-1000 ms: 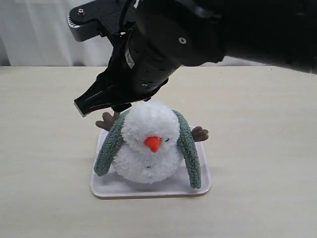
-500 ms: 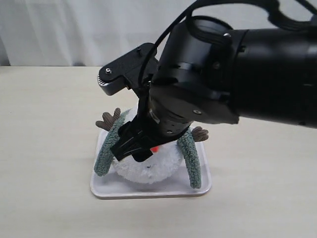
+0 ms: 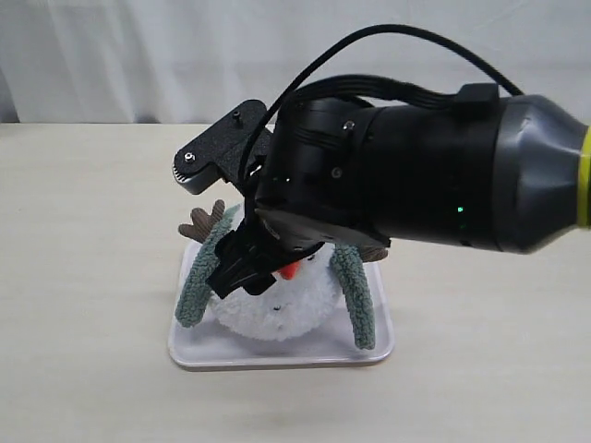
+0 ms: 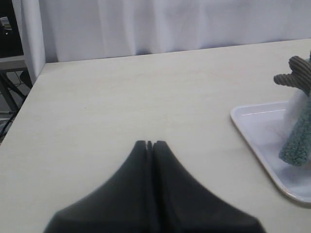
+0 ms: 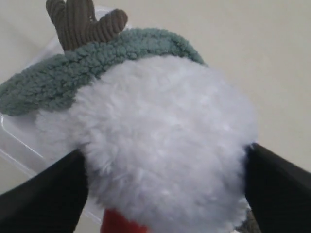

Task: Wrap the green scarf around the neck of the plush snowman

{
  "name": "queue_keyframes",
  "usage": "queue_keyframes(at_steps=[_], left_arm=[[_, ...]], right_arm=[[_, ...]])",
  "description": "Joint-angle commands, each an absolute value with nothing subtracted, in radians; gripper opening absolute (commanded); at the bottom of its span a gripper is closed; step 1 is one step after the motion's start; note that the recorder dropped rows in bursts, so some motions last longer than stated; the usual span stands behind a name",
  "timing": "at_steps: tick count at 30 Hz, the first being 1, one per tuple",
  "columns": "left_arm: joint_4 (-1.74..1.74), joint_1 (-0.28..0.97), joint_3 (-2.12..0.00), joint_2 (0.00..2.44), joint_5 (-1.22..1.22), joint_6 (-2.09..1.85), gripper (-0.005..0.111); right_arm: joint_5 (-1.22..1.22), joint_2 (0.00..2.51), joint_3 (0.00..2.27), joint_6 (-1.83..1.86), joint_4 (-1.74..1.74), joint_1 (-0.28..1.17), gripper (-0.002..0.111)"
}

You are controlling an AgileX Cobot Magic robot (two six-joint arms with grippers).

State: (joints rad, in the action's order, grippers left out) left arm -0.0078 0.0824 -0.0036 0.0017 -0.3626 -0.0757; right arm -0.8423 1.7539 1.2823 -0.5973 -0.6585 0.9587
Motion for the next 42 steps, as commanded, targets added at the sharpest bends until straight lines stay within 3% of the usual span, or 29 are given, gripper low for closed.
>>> queue_keyframes(at_steps=[1,3,17,29,42], left_arm=[[-0.009,0.081,0.000,0.000,-0.353,-0.074,0.000],[-0.009,0.081,0.000,0.000,-0.353,-0.074,0.000],[-0.009,0.081,0.000,0.000,-0.353,-0.074,0.000],[-0.009,0.081,0.000,0.000,-0.353,-0.074,0.000],[-0.009,0.081,0.000,0.000,-0.353,-0.074,0.000]], right_arm=[[-0.831,1.784,1.283,-0.655,-0.731,0.954,0.077],[-0.831,1.792,1.283,-0.672,-0.761,0.954,0.072],[-0.753,1.801,1.283,-0.550,-0.767,0.955,0.005],[-0.755,1.801,1.283,-0.823,-1.038,0.955,0.004],[-0.778,1.861,1.283,-0.912,-1.032,0.885,0.004]])
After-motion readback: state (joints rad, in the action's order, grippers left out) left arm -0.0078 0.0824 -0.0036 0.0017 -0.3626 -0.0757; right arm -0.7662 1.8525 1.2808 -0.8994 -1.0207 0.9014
